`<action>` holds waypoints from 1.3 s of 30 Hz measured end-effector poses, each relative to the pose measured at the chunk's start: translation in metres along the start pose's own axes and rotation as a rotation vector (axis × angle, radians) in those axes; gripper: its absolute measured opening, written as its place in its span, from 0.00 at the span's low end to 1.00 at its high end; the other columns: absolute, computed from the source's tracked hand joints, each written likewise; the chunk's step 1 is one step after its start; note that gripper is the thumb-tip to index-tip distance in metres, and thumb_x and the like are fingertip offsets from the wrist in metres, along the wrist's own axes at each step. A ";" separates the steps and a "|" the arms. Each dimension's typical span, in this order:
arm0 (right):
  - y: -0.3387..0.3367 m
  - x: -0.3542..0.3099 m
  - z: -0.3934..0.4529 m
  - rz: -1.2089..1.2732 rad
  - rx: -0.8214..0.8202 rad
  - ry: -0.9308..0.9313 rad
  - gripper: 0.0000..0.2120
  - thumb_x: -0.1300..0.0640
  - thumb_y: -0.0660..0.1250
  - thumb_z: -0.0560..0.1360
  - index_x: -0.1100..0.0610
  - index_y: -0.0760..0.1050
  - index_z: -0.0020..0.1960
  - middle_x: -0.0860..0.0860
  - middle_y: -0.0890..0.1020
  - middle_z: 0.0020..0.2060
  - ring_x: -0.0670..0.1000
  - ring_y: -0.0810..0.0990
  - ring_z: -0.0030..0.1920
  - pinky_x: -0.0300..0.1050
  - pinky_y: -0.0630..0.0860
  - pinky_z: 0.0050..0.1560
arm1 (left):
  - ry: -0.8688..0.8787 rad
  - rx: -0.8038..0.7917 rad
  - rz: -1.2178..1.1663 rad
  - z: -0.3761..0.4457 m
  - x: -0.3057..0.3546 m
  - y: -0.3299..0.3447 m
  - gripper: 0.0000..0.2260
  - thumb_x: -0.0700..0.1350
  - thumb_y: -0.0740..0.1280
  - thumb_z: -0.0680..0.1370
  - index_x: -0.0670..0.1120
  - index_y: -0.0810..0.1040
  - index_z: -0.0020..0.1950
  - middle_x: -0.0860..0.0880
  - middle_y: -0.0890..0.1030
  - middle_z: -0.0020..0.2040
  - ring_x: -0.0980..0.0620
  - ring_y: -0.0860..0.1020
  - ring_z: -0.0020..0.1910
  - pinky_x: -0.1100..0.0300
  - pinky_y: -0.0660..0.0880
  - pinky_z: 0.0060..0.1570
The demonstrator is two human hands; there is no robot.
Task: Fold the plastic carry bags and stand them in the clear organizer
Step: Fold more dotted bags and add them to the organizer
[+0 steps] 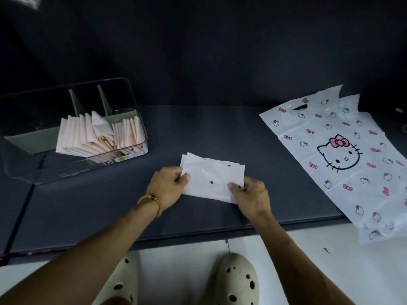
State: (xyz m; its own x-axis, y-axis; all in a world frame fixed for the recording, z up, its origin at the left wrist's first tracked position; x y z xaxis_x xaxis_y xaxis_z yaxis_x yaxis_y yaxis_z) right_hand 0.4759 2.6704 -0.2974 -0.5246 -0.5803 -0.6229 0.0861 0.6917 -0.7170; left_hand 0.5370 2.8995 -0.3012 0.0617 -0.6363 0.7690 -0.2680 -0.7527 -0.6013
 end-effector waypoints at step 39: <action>0.064 -0.032 -0.030 -0.549 -0.042 -0.672 0.23 0.49 0.50 0.83 0.52 0.57 0.77 0.50 0.53 0.77 0.50 0.48 0.77 0.48 0.43 0.76 | 0.682 0.161 0.446 -0.025 0.014 0.021 0.14 0.40 0.71 0.74 0.42 0.81 0.59 0.47 0.78 0.63 0.49 0.74 0.66 0.52 0.73 0.63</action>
State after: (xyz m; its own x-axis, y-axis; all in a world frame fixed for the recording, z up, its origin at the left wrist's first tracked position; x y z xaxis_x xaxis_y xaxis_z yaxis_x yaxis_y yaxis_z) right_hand 0.4723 2.7462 -0.3141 0.1297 -0.9582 -0.2550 -0.0710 0.2475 -0.9663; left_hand 0.5078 2.8788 -0.2978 -0.6283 -0.6775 0.3823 0.0146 -0.5016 -0.8650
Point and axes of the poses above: each hand's wrist, its own z-axis towards the middle knuckle, its own y-axis out of the palm, x = y × z, the point moved 7 cm from there along z, towards the middle knuckle
